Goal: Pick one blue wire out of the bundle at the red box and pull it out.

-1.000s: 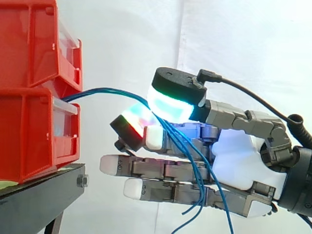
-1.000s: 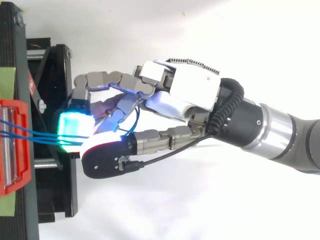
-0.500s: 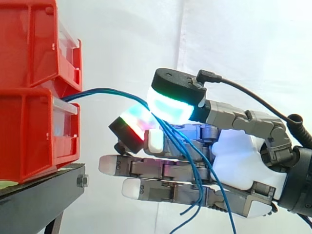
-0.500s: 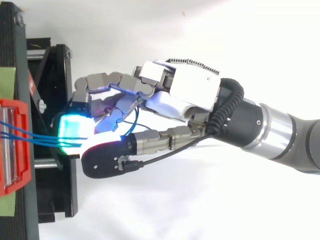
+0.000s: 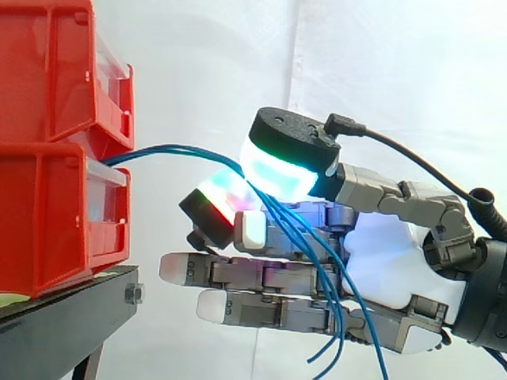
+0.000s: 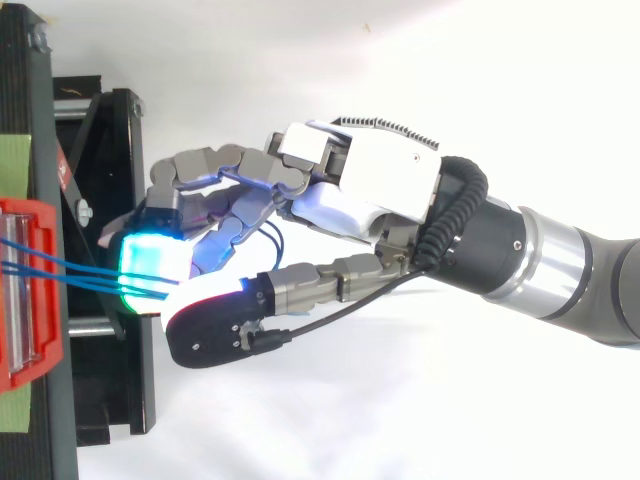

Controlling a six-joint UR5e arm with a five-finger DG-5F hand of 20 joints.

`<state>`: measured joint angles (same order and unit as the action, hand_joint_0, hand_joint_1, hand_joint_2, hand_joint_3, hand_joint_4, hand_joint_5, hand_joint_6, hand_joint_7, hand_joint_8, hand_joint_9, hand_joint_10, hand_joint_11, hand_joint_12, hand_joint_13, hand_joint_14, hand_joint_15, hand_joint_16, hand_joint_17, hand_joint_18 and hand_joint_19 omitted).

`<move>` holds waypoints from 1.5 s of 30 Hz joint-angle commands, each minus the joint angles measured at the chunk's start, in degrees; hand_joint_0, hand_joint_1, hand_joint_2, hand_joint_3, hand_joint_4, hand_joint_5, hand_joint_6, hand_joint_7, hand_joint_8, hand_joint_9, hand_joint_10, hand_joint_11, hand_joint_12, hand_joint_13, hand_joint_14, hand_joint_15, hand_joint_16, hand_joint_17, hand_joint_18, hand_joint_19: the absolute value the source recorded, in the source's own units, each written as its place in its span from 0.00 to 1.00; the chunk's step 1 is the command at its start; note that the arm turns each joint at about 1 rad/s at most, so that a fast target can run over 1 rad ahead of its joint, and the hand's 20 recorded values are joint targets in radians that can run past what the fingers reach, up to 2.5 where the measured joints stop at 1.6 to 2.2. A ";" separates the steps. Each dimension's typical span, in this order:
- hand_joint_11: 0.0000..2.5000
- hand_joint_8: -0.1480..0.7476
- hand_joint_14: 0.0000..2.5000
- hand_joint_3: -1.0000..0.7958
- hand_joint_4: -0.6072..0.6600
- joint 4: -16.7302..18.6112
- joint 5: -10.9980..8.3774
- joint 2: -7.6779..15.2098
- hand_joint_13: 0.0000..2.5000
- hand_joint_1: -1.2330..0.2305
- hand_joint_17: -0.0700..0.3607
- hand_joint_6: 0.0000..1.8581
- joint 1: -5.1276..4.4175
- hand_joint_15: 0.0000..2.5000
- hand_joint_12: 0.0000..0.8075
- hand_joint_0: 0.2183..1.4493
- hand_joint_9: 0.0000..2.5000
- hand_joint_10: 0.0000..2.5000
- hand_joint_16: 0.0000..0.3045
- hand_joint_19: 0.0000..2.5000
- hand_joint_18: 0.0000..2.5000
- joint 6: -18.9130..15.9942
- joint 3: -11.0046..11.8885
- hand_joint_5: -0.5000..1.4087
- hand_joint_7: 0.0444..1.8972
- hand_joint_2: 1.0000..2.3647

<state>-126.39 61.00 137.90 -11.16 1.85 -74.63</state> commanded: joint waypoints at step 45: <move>0.19 0.45 0.00 0.52 0.67 0.18 0.00 0.00 0.18 0.39 0.52 0.32 0.00 0.07 0.54 0.24 0.46 0.01 0.22 0.15 0.21 -0.01 -0.08 0.25 0.74 0.16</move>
<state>-126.21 61.00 137.90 -11.16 1.77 -74.68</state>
